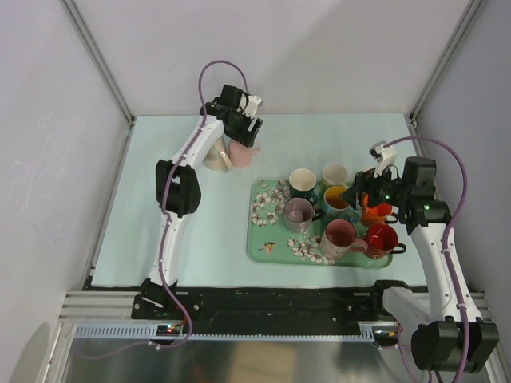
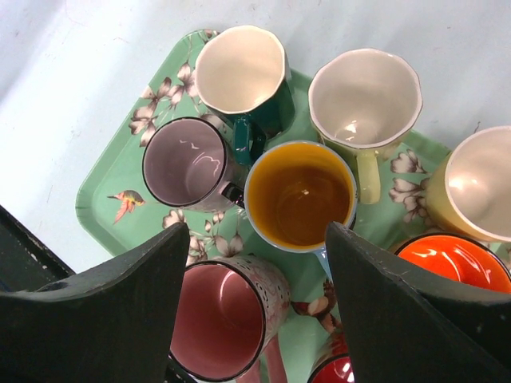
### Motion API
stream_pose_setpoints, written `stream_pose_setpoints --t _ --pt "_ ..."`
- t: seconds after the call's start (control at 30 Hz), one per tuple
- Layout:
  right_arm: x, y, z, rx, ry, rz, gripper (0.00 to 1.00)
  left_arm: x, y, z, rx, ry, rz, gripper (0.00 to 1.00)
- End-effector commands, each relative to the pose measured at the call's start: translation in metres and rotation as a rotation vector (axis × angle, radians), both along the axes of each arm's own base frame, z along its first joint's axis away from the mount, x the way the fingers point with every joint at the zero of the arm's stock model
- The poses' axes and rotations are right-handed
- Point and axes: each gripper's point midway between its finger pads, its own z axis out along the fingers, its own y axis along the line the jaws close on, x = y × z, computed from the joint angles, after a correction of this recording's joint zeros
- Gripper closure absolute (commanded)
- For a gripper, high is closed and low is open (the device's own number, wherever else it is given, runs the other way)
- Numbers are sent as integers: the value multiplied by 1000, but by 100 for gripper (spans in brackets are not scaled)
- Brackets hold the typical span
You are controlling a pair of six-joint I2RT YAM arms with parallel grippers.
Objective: Turn the mug right side up
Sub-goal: Move the cup to the center of the board.
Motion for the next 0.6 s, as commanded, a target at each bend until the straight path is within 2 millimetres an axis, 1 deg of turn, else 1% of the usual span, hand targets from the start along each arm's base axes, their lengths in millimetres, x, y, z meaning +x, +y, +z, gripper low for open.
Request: stream_pose_setpoints --t 0.0,0.13,0.17,0.37,0.47,0.57 --pt "6 3 7 23 -31 5 25 -16 1 -4 50 31 -33 20" --pt "6 4 9 24 -39 9 25 -31 1 -12 69 71 -59 24" --pt "5 4 9 24 -41 9 25 -35 1 -12 71 76 -67 25" --pt "2 3 9 18 -55 7 25 -66 4 -21 94 139 -108 33" --pt "-2 4 5 22 -55 6 25 -81 7 -28 110 173 -113 36" --pt "-5 4 0 26 -47 4 25 -94 13 -29 121 196 -108 38"
